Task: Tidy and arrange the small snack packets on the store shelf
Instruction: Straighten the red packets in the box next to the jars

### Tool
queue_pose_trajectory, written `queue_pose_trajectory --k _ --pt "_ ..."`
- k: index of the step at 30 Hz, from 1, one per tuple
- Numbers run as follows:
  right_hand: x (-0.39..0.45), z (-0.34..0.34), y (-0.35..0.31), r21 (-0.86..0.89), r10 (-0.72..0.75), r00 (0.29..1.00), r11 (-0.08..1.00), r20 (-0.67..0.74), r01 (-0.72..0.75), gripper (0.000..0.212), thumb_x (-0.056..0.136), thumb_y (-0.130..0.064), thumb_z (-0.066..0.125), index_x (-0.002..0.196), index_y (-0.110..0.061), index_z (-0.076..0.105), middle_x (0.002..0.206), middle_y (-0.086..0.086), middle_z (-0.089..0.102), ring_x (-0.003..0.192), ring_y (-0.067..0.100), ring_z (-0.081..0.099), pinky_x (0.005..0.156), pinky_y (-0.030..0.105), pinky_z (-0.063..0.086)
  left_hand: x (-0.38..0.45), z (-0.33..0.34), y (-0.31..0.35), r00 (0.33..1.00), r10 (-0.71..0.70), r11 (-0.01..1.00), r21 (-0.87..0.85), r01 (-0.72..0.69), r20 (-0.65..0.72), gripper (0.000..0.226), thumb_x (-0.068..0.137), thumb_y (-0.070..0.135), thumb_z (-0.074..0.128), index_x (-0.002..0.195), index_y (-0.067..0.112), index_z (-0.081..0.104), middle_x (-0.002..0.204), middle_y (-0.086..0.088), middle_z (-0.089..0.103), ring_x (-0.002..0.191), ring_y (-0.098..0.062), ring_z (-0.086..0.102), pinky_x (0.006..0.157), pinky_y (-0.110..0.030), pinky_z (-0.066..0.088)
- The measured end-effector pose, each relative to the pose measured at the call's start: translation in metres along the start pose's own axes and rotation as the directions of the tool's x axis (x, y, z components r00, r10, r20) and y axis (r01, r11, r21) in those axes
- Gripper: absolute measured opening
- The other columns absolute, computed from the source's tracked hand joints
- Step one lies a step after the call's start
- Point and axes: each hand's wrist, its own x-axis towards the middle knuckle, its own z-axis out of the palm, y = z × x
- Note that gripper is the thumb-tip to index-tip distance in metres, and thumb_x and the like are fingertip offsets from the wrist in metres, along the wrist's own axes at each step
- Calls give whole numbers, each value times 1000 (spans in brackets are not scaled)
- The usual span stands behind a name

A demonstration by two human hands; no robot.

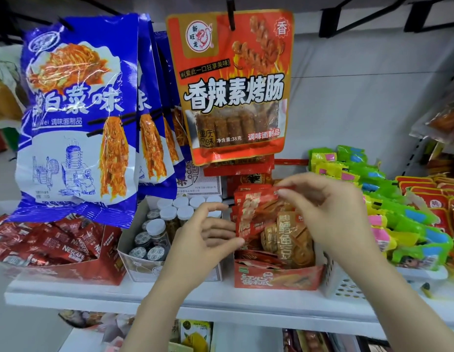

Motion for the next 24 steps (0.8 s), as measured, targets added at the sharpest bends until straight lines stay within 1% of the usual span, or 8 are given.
queue_pose_trajectory --k 4,7,9,11,13,15,20,24 --pt "12 -18 -12 134 -2 984 991 -180 26 22 83 -15 75 82 -36 70 82 -22 73 77 1 70 75 12 51 -2 -6 -1 994 -21 999 37 17 105 36 77 19 83 105 31 63 95 7 76 88 -10 72 81 -22 56" --pt "16 -27 -17 151 34 974 989 -222 0 19 82 -17 76 83 -35 71 82 -20 74 77 4 71 77 22 57 -3 -10 3 984 -6 996 91 -10 177 17 85 22 76 94 35 70 94 7 76 90 -8 71 82 -23 56" --pt "17 -29 -17 183 94 972 982 -216 -54 18 81 -18 77 84 -35 73 81 -16 75 76 6 72 76 29 60 -5 -8 7 988 -6 996 90 -8 157 10 88 22 72 93 31 72 92 7 76 90 -7 71 80 -24 56" --pt "16 -30 -15 205 143 969 974 -200 -101 17 80 -19 78 86 -35 74 81 -10 76 75 8 73 77 33 61 -7 -6 13 995 -2 1000 28 -1 100 15 84 27 73 98 24 72 94 7 76 92 -9 72 85 -26 57" --pt "17 -31 -13 231 184 966 963 -184 -139 18 78 -18 79 86 -33 75 82 -6 76 76 11 73 78 38 60 -10 -5 21 998 -2 995 -95 8 63 36 72 38 76 105 23 71 100 8 76 98 -9 71 84 -20 55" --pt "18 -32 -12 265 213 961 950 -177 -162 18 78 -16 80 85 -32 76 83 -3 76 77 14 73 79 40 60 -12 -4 30 997 13 974 -227 6 80 44 70 45 83 108 26 73 106 7 75 101 -10 70 83 -15 53" --pt "20 -33 -12 352 252 955 918 -159 -184 18 77 -15 80 80 -32 76 80 -4 76 77 15 74 70 26 60 -17 12 43 994 6 913 -405 38 108 29 72 31 80 100 33 77 101 -2 77 91 -16 74 74 -18 56" --pt "19 -33 -12 364 287 948 904 -135 -222 16 77 -15 79 84 -30 76 84 -1 77 78 15 74 76 35 60 -18 13 45 997 -6 912 -409 38 80 26 69 28 75 94 33 78 95 -2 78 80 -13 74 70 -17 56"
